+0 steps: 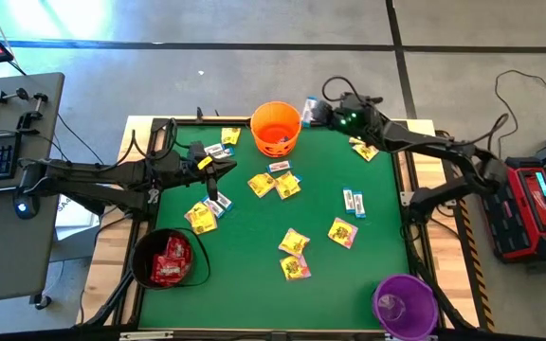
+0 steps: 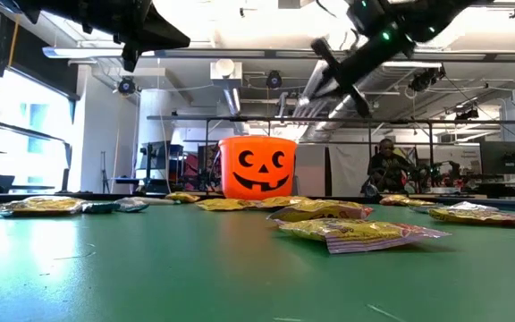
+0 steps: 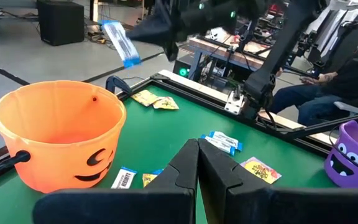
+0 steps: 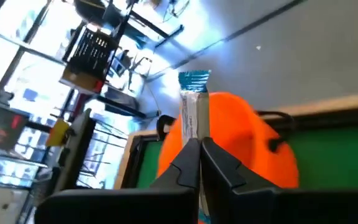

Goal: Sort candy by brand, put in halloween buckets
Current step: Put the white chocolate into the orange bucket

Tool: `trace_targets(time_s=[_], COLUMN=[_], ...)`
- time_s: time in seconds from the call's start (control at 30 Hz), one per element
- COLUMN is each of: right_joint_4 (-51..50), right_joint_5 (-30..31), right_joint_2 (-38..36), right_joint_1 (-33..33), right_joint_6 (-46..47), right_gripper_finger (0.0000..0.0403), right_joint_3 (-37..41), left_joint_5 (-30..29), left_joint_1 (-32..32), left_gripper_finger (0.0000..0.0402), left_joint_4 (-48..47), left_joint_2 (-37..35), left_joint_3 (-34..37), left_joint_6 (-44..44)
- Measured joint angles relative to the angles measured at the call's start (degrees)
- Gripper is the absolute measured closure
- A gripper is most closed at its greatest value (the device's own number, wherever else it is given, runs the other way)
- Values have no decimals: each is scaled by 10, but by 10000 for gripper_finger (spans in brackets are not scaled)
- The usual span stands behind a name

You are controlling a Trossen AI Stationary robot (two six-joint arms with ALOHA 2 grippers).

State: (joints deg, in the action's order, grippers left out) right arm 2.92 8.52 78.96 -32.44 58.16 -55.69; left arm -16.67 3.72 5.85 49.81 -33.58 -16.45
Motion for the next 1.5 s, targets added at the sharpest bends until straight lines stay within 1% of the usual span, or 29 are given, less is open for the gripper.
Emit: trace_targets(time_s=[0.13, 0.27, 0.37, 0.47, 0.63, 0.77, 0.83, 0.97, 1.13, 1.23, 1.3, 1.5], right_joint_4=[-63, -151, -208, -240, -268, -297, -329, -384, -377, -359, -354, -372], right_joint_5=[3, -2, -21, -44, -74, -93, -91, -42, -39, -37, -24, 33], right_joint_2=[49, 122, 186, 244, 307, 312, 305, 274, 222, 175, 138, 16], right_joint_1=[12, 15, 17, 19, 22, 22, 24, 37, 70, 103, 131, 231], right_joint_6=[-48, -87, -111, -133, -166, -236, -281, -334, -346, -327, -301, -165], right_gripper_finger=[403, 403, 403, 403, 403, 403, 403, 403, 403, 403, 403, 403], right_joint_3=[-100, -210, -286, -350, -424, -448, -451, -432, -358, -302, -258, -135], left_joint_5=[0, -4, -4, -6, -7, -7, -7, -7, -9, -9, -9, -1], left_joint_1=[0, 0, 0, 0, 0, 0, 0, 0, 1, 3, 5, 8], left_gripper_finger=[401, 401, 401, 402, 402, 401, 401, 402, 402, 401, 402, 402], left_joint_4=[0, 0, 0, 0, 0, 0, 0, 0, -2, -3, -4, -5], left_joint_2=[0, 0, 0, 0, 0, 0, 0, 0, 0, 0, 0, 0], left_joint_3=[0, 0, 0, 0, 0, 0, 0, 0, 0, 0, 0, 0], left_joint_6=[0, 0, 0, 0, -5, -15, -15, -15, -15, -15, -15, -15])
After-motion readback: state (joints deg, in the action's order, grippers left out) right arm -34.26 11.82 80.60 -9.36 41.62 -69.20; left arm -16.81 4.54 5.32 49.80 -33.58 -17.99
